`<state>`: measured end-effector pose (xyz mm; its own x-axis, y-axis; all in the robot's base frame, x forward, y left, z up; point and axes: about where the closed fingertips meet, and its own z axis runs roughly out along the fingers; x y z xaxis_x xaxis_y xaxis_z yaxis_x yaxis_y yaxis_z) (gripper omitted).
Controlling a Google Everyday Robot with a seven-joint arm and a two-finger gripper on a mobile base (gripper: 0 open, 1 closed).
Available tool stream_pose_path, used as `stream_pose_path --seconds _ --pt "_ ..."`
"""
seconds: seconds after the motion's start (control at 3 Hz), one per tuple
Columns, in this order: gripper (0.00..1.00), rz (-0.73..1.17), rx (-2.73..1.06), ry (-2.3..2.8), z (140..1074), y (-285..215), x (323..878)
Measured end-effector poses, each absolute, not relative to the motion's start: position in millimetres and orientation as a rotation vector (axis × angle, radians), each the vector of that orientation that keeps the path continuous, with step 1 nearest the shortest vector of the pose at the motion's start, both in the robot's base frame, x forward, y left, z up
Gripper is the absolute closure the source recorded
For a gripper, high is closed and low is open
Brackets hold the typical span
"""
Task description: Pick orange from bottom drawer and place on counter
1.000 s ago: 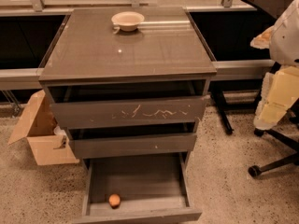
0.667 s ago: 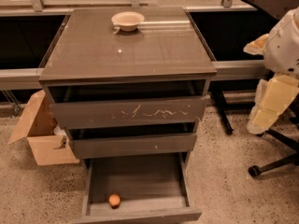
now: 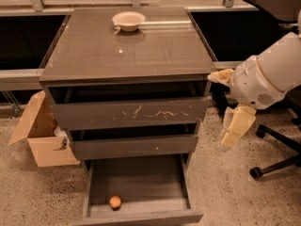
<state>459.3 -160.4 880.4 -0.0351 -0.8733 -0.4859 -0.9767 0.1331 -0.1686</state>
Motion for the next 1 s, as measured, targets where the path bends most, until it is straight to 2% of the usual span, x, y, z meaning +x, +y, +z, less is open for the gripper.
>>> stream_pose_path --seconds 0.33,0.67,1.0 --pt "0.00 0.470 -1.768 1.901 840.0 -131.6 462.8" --pt "0.00 0.469 -1.768 1.901 839.8 -131.5 462.8" --pt "0.00 0.466 -1.811 1.924 794.5 -123.0 470.3"
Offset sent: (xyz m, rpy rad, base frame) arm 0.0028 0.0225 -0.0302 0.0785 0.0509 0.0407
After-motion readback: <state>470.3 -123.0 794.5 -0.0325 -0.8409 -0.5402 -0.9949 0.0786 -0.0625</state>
